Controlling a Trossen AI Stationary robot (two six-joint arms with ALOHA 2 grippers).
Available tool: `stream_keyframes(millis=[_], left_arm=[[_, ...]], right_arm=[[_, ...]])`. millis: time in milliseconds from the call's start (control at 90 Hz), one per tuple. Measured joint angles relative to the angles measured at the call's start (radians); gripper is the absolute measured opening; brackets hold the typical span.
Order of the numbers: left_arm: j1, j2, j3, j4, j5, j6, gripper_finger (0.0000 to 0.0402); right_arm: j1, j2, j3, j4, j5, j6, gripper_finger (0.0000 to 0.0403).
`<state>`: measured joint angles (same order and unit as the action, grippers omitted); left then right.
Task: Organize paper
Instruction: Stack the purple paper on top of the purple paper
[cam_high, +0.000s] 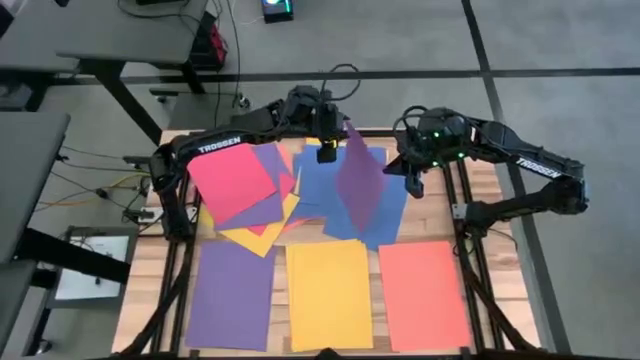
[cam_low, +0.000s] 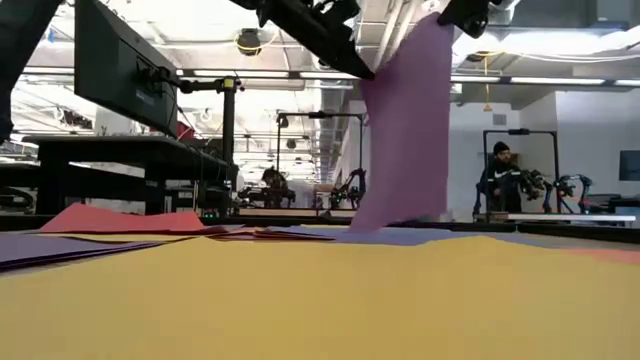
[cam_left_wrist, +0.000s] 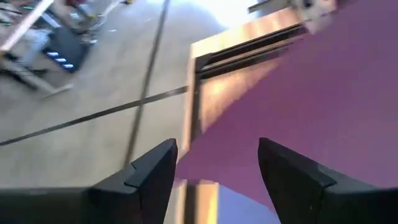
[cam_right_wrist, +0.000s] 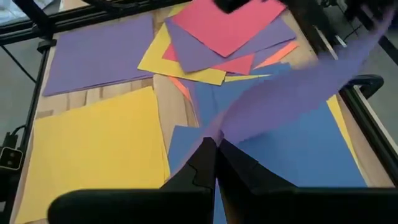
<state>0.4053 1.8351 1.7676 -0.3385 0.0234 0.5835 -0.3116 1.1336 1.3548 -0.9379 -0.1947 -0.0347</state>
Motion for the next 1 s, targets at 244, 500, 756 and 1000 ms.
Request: stream_keyframes(millis=[244,500,756,1000], left_arm=[[0.001,0.000,0.000,-0.009,0.033,-0.001,0.0208],[-0.022,0.000,0.000,-0.030,0.177,0.003,0.0208],[-0.007,0.000,0.000,-0.039,0.173,-0.090,0.0208],[0.020,0.000,0.000,-0.039,0.252,-0.181,0.0208]], right_arm=[[0.043,0.000,0.000,-0.006,0.002,-0.065,0.0000],[0.050,0.000,0.000,-0.068,0.003,-0.106,0.0000],[0.073,0.000,0.000,-0.171,0.003,-0.184,0.0000],[0.109,0.000,0.000,-0.237,0.001,-0.256,0.0000]])
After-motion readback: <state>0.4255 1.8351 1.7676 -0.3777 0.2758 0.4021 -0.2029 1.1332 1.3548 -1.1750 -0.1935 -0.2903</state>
